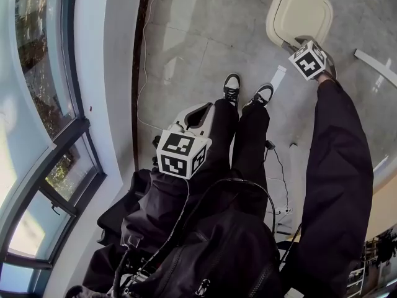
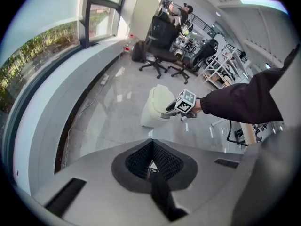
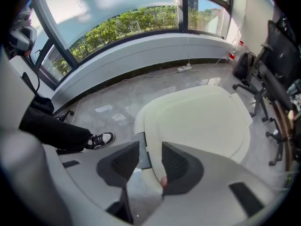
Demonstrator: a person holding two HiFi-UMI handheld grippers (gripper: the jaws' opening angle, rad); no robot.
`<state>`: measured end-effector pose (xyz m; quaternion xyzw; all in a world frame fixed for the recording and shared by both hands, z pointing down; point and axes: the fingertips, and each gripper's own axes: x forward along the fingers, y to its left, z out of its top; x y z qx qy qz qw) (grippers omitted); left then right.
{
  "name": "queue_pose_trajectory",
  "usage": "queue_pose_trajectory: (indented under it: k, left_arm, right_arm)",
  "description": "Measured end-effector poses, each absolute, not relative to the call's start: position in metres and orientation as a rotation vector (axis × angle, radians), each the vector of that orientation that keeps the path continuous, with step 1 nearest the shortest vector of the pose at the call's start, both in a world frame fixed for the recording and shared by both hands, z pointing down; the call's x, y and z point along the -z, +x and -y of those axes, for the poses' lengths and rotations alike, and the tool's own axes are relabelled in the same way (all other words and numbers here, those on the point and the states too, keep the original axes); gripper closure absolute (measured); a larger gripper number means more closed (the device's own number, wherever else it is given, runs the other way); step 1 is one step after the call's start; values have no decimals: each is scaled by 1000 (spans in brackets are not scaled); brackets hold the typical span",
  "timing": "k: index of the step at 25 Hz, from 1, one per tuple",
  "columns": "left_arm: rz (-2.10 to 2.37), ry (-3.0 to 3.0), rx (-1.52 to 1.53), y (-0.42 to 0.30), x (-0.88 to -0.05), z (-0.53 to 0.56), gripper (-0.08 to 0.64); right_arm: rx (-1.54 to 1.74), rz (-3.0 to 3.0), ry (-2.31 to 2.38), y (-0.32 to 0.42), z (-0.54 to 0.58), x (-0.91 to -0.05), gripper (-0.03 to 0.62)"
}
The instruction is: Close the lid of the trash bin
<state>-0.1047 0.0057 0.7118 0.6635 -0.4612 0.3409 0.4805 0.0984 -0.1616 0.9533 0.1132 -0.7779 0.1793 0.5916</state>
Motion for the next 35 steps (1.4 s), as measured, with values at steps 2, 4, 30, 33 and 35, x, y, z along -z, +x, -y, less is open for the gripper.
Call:
queue_pose_trajectory:
  k: [2, 4, 30, 33, 35]
  left_arm:
    - [1122, 1613, -829, -106, -713, -7, 560]
    - [1120, 1606, -828, -107, -715, -8, 560]
    - [1134, 1785, -761, -76, -625, 21, 560]
    - [1143, 1829, -741, -68, -596, 27, 560]
    - [1158, 1848, -725, -65, -582, 30, 560]
  right_arm:
    - [-408, 1802, 258, 98, 162, -955, 436]
    - [-401, 1791, 248, 99, 161, -958, 436]
    - [-447, 1976, 695, 119, 185, -781, 494]
    - [-451, 1992, 808, 128, 184, -734, 536]
    - [-449, 2004, 881, 135, 185, -706, 557]
